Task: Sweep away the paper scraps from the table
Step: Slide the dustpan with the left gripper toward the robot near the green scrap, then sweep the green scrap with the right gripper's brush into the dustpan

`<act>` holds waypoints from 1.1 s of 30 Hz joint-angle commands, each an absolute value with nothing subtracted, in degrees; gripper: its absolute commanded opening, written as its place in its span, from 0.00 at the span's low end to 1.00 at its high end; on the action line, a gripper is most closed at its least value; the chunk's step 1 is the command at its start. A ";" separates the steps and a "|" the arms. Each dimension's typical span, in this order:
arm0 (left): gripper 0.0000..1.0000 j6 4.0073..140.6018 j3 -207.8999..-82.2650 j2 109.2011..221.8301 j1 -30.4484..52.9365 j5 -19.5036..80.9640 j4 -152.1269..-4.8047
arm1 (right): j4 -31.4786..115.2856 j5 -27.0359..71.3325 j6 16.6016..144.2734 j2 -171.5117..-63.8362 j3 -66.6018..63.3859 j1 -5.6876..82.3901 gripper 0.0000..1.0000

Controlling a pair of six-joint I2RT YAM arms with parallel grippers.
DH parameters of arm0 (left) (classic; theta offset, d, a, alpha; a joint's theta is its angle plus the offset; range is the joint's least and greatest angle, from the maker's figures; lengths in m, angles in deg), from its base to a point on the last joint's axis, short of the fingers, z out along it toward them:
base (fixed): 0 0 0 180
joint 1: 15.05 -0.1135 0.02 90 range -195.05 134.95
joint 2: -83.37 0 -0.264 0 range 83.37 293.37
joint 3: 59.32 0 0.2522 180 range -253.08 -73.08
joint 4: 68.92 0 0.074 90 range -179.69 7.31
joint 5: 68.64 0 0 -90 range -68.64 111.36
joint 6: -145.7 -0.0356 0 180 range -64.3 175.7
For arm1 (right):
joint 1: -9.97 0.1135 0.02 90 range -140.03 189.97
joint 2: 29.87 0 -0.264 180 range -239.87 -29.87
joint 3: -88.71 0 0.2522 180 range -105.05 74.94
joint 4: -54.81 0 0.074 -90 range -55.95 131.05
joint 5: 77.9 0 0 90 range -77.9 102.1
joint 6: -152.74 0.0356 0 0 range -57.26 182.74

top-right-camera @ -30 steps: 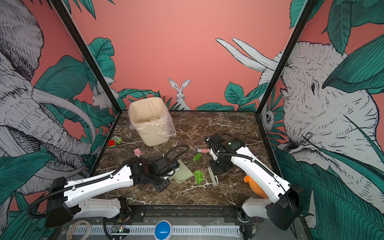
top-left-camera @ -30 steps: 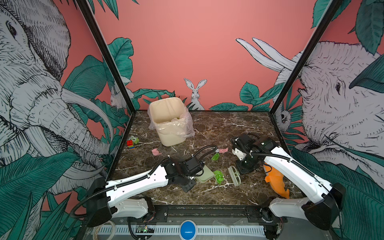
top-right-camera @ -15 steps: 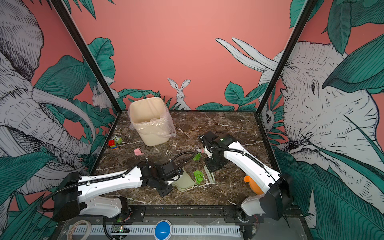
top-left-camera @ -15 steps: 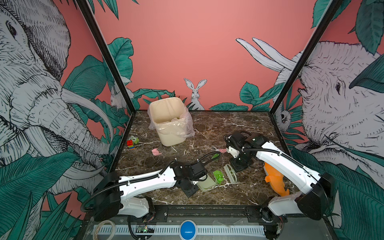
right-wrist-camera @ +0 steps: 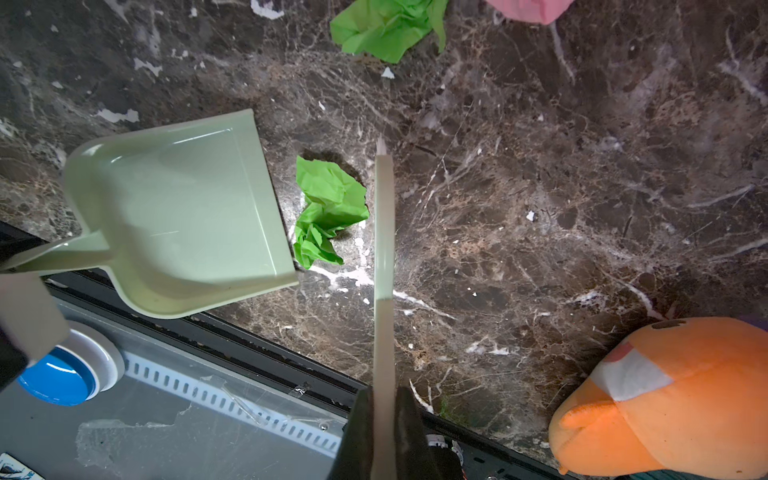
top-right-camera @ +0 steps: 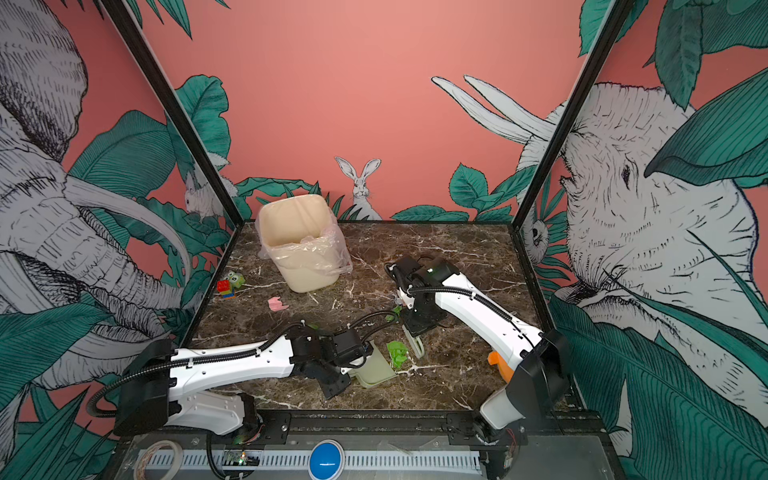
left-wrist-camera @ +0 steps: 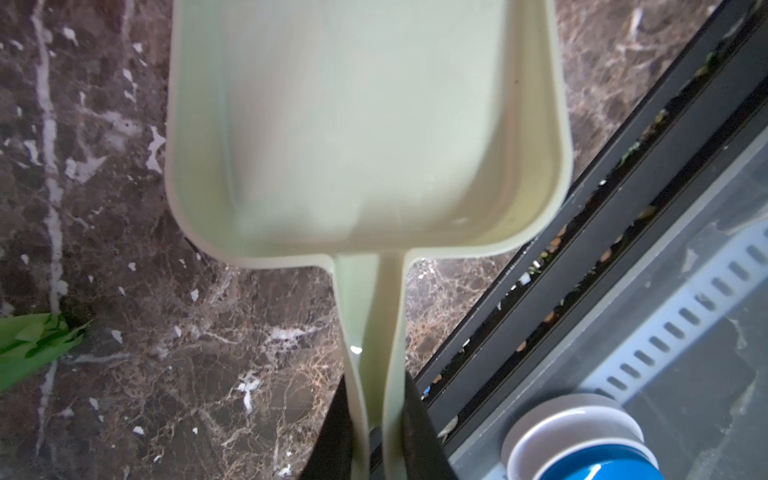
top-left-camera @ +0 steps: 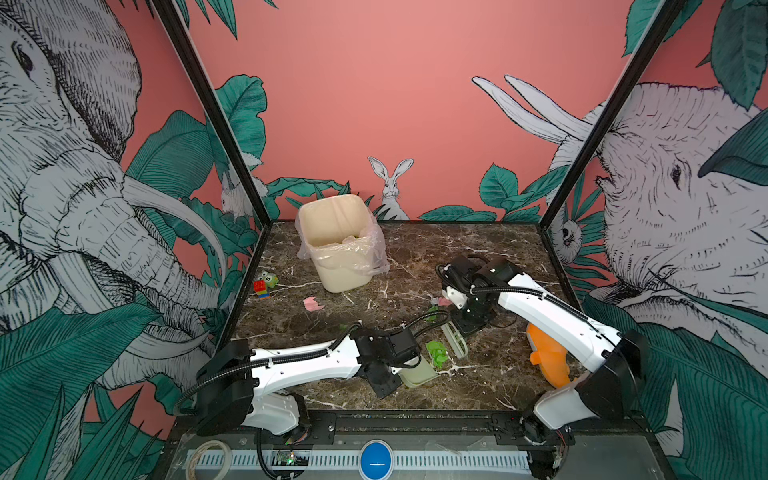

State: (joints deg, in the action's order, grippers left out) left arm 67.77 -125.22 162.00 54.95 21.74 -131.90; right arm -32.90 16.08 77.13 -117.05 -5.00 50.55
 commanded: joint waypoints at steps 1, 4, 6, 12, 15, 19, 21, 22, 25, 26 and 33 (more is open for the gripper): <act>0.01 65.99 -125.73 162.84 55.26 21.28 -130.94 | -34.55 15.08 76.01 -118.01 -6.00 51.06 0.00; 0.01 65.34 -125.06 163.40 55.27 21.44 -130.29 | -34.52 14.93 75.79 -118.63 -5.96 51.24 0.00; 0.02 65.11 -124.55 163.51 55.35 21.45 -129.61 | -34.46 14.66 75.75 -118.97 -5.91 51.22 0.00; 0.01 64.75 -123.77 163.44 55.35 21.15 -128.27 | -34.66 14.47 75.83 -119.82 -6.64 51.20 0.00; 0.01 65.10 -123.02 163.19 55.44 21.18 -127.58 | -35.05 14.64 76.00 -120.48 -7.85 51.32 0.00; 0.01 65.19 -122.54 162.40 55.53 20.74 -127.41 | -35.58 15.12 76.08 -121.17 -9.63 51.71 0.00; 0.01 64.95 -122.73 162.30 55.51 20.66 -127.60 | -35.98 15.48 76.01 -123.56 -10.19 52.31 0.00; 0.01 64.89 -122.72 162.30 55.53 20.66 -127.60 | -36.33 15.68 76.01 -124.09 -10.46 52.71 0.00; 0.01 64.85 -123.01 162.78 55.51 20.79 -127.82 | -36.78 16.84 76.28 -125.00 -10.75 53.92 0.00; 0.01 64.89 -123.12 162.89 55.49 20.66 -127.86 | -36.73 17.27 76.52 -125.05 -10.79 54.29 0.00; 0.01 64.59 -123.26 162.65 55.53 20.58 -128.10 | -34.38 24.96 79.53 -123.63 -12.56 57.87 0.00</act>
